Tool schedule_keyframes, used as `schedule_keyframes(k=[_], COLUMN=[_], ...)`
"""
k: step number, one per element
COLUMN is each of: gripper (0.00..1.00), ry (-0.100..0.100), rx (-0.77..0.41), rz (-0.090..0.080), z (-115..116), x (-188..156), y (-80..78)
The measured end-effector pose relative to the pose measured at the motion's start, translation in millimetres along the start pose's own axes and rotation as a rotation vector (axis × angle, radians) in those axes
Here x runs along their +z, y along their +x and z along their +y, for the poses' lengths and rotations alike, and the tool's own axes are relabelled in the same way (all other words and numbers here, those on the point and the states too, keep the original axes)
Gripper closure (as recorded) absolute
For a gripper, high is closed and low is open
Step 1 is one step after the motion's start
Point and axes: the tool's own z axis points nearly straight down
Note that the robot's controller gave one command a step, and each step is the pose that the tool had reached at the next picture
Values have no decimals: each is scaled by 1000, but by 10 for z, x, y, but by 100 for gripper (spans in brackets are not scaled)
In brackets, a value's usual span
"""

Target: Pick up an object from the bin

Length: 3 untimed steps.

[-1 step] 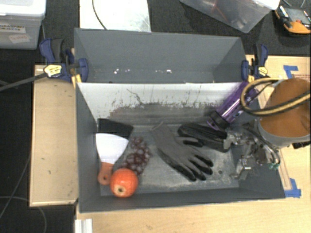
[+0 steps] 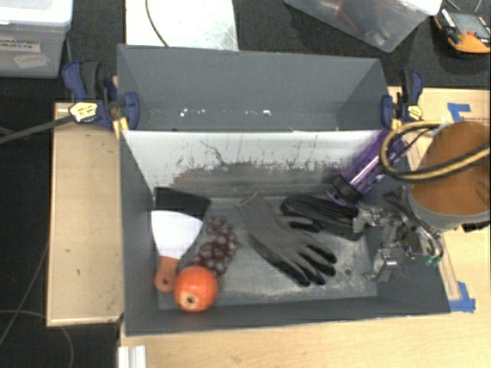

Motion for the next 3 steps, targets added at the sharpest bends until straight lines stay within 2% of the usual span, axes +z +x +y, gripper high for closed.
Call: schedule_keyframes(k=[1,2,3], gripper=[0,0,0], ry=[-1,4,-1], rx=[126,96,186], rz=[1,-10,8], z=[911,874,1246], x=[655,51,355], y=[125,32,-9])
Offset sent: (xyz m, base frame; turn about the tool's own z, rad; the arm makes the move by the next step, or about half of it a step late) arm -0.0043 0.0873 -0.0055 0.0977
